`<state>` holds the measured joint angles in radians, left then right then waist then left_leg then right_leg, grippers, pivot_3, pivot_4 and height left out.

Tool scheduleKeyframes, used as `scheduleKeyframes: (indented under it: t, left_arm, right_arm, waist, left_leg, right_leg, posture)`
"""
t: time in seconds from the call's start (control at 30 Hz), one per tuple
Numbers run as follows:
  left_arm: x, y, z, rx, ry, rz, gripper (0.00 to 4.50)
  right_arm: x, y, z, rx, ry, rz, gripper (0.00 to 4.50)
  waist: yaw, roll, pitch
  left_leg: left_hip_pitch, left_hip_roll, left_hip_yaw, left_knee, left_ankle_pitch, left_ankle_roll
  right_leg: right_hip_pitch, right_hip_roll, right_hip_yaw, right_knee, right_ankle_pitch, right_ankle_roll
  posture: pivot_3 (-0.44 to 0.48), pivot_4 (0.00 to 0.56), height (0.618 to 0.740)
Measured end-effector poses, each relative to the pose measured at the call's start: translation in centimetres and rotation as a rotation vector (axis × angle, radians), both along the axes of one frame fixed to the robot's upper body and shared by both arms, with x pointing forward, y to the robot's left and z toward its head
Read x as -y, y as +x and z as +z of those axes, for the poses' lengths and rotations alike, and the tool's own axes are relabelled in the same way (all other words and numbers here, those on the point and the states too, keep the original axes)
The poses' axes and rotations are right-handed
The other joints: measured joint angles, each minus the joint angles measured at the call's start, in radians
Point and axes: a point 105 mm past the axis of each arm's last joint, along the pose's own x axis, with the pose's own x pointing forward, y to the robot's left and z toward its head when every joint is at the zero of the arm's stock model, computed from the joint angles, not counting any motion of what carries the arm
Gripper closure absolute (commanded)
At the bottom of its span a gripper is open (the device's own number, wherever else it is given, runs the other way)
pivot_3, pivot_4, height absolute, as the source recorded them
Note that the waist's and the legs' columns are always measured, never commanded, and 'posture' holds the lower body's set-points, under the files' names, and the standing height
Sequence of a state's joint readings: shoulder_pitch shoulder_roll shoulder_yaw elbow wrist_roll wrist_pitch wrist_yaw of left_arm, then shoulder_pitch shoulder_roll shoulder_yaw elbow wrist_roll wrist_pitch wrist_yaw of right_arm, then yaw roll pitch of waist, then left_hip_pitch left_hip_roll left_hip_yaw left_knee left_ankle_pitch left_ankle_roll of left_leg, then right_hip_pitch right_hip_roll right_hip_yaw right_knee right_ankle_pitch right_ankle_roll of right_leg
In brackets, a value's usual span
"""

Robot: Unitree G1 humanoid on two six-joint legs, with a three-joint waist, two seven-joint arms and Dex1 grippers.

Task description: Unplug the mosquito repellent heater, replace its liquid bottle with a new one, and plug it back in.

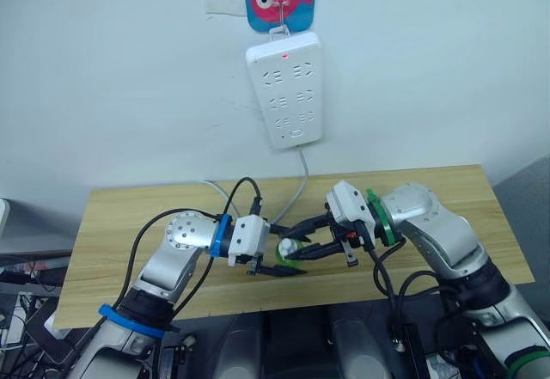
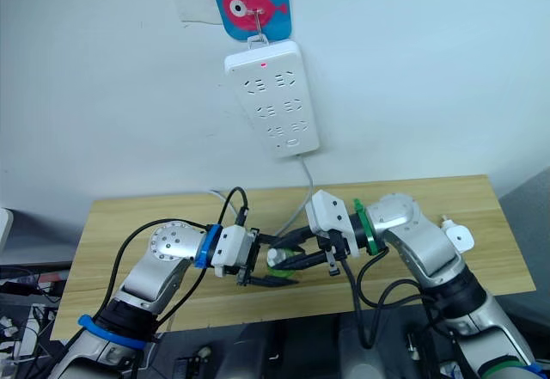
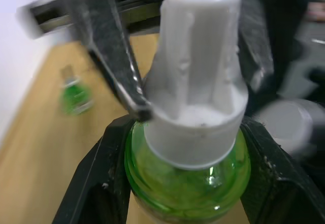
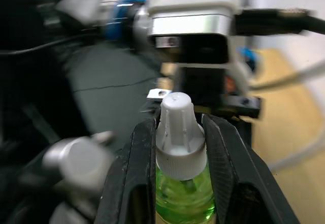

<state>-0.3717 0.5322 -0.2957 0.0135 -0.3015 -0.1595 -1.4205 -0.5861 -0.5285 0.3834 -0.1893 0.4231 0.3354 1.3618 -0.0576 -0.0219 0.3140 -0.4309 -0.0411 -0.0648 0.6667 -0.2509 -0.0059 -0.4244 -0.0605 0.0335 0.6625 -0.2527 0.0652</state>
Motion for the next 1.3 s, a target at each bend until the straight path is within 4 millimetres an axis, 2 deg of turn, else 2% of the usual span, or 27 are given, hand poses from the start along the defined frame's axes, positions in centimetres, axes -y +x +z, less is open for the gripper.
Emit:
scheduleKeyframes:
  t: [0.13,0.23,0.37,0.43,0.47,0.57,0.63,0.8,0.93,1.03,1.3]
  left_arm:
    - [0.1,0.6,0.4,0.014,0.009,-0.02,2.24]
    - [-0.2,1.7,0.4,0.02,0.009,0.034,2.24]
    - [-1.4,3.4,0.2,-0.014,-0.015,0.191,2.24]
    - [-1.7,3.8,0.2,-0.029,-0.034,0.252,2.24]
    - [-1.7,4.0,0.2,-0.039,-0.042,0.278,2.24]
    - [-1.6,4.3,0.0,-0.075,-0.088,0.379,2.24]
    - [-1.6,4.7,0.0,-0.086,-0.105,0.445,2.24]
    - [-0.8,5.0,0.6,-0.093,-0.171,0.51,2.24]
    - [-0.9,4.9,0.2,-0.111,-0.171,0.53,2.24]
    - [-0.9,4.9,0.2,-0.112,-0.171,0.528,2.24]
    - [-0.4,5.0,0.6,-0.118,-0.186,0.522,2.24]
  right_arm:
    - [0.1,0.8,0.4,0.032,-0.003,0.067,3.55]
    - [0.3,1.9,0.6,0.027,0.002,0.029,2.54]
    - [3.1,3.3,1.4,0.055,0.01,-0.119,1.08]
    - [4.1,3.4,0.8,0.024,0.008,-0.184,0.28]
    - [4.3,3.2,0.4,0.013,0.011,-0.214,0.03]
    - [4.4,2.8,-0.7,0.014,0.048,-0.358,0.03]
    - [3.5,2.8,-1.0,0.02,0.086,-0.447,0.03]
    - [0.6,3.5,0.2,0.078,0.2,-0.609,0.03]
    - [-0.1,3.9,0.2,0.06,0.217,-0.672,0.03]
    - [-0.4,3.8,0.1,0.057,0.212,-0.677,0.58]
    - [-0.7,3.5,-0.4,0.045,0.194,-0.651,3.49]
  waist:
    - [0.0,0.0,0.0]
    - [0.0,0.0,0.0]
    - [0.004,-0.001,0.0]
    - [0.004,-0.001,-0.001]
    - [0.003,-0.001,-0.001]
    - [0.001,-0.001,-0.001]
    - [-0.001,-0.001,-0.001]
    - [-0.003,-0.001,-0.002]
    - [0.0,-0.001,-0.002]
    - [0.0,-0.001,-0.002]
    - [-0.002,-0.001,-0.002]
  left_leg:
    - [0.0,0.0,0.0,0.001,0.001,-0.002]
    - [0.0,0.0,0.0,0.002,0.001,-0.003]
    - [0.0,0.0,-0.001,0.002,0.001,-0.002]
    - [0.0,0.0,-0.001,0.003,0.001,-0.002]
    - [0.0,0.0,-0.001,0.003,0.001,-0.002]
    - [0.0,0.001,-0.001,0.003,0.0,-0.001]
    - [0.0,0.001,-0.001,0.004,0.001,-0.001]
    - [0.0,0.001,-0.001,0.005,0.002,-0.003]
    - [0.0,0.0,0.0,0.005,0.002,-0.003]
    - [0.0,0.0,0.0,0.006,0.002,-0.003]
    - [0.0,0.001,0.0,0.006,0.0,-0.001]
  right_leg:
    - [0.0,0.0,0.0,0.0,0.0,0.0]
    - [0.0,0.001,0.0,0.0,0.0,0.0]
    - [0.0,0.0,0.0,0.0,0.0,0.0]
    - [0.0,0.0,0.0,0.001,0.0,0.0]
    - [0.0,0.0,0.0,0.001,0.0,0.0]
    - [0.0,0.0,0.001,0.002,0.0,0.0]
    - [-0.001,0.0,0.002,0.004,0.0,0.0]
    - [-0.001,0.001,0.002,0.005,0.0,0.0]
    - [0.0,0.001,0.002,0.003,0.0,0.0]
    - [0.0,0.001,0.002,0.003,0.0,0.0]
    - [0.0,0.002,0.002,0.004,0.0,0.0]
  posture:
    - [-0.066,0.269,0.74]
    - [-0.067,0.275,0.74]
    - [-0.071,0.274,0.74]
    - [-0.078,0.288,0.74]
    - [-0.078,0.288,0.74]
    - [-0.086,0.28,0.74]
    - [-0.091,0.282,0.74]
    - [-0.124,0.28,0.74]
    - [-0.127,0.281,0.74]
    - [-0.128,0.28,0.74]
    - [-0.112,0.291,0.74]
